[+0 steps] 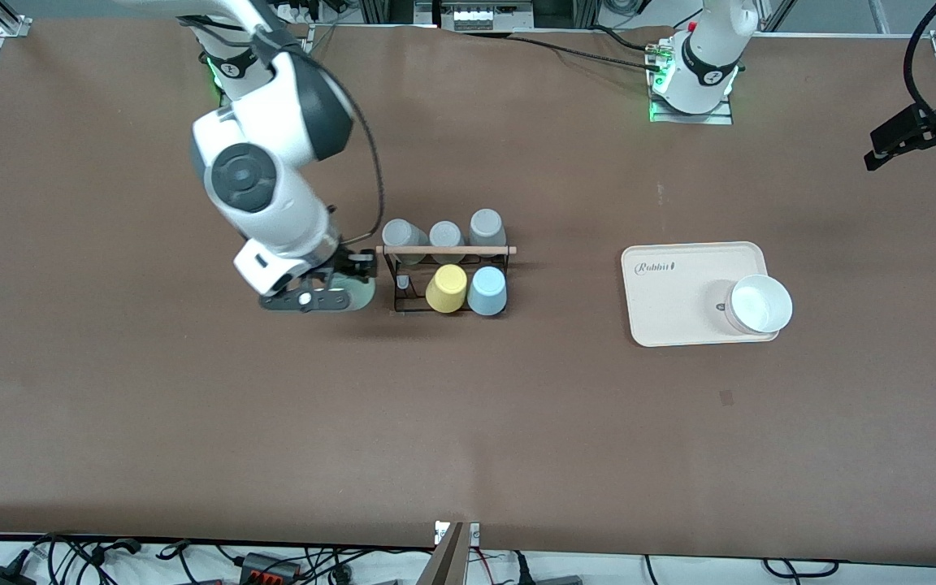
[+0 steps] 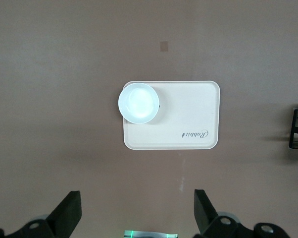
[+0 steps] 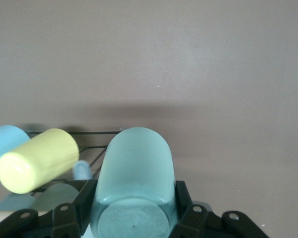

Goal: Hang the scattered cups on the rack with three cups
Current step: 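Carry the pale green cup with the right gripper to the rack, then set the pale green cup on the rack beside the yellow cup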

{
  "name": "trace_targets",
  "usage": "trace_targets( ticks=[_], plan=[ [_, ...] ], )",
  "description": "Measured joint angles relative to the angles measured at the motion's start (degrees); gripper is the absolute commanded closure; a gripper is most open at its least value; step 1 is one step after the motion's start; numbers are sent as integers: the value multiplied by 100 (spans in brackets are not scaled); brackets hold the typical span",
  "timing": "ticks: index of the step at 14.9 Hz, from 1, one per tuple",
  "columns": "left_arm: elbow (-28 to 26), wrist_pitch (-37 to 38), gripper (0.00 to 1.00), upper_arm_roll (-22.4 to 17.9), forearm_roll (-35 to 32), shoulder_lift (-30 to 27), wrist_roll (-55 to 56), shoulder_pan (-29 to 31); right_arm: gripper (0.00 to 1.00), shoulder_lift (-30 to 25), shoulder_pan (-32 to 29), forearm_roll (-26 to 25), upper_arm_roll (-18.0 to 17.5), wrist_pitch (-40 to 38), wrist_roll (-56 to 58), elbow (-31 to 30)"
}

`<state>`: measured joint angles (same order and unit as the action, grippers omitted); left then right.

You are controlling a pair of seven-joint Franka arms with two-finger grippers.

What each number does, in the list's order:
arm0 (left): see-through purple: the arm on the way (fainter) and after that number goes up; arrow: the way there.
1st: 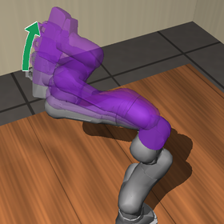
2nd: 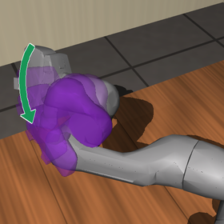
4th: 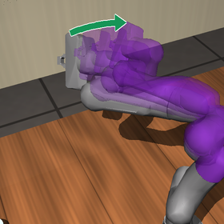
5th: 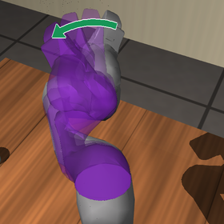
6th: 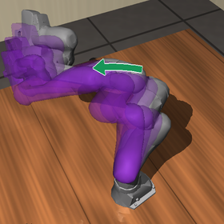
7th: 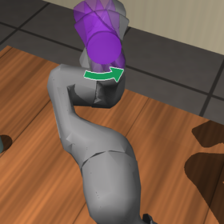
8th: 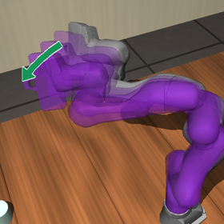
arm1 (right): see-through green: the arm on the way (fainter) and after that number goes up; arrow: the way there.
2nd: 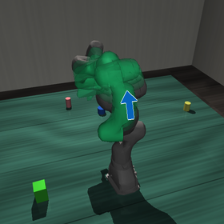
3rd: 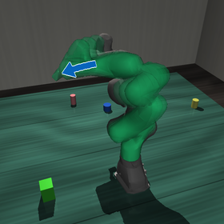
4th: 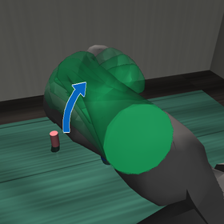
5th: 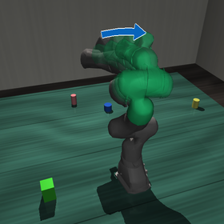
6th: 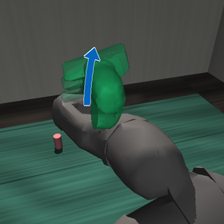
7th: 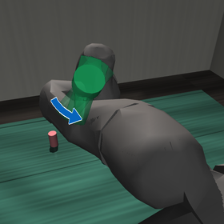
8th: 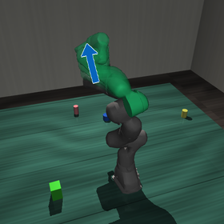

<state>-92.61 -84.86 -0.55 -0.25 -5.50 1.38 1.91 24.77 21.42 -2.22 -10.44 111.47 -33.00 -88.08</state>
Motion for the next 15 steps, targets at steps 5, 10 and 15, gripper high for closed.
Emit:
trace_targets(
  ticks=[5,10,15],
  plan=[
    [3,0,0,9,0,2,-3,-5,75,340,450,-47,0,4,-969,370],
    [3,0,0,9,0,11,-7,-5,75,690,575,-57,8,23,-1286,523],
    [3,0,0,9,0,17,-8,-5,75,979,602,-56,13,26,-1553,566]
  ],
)
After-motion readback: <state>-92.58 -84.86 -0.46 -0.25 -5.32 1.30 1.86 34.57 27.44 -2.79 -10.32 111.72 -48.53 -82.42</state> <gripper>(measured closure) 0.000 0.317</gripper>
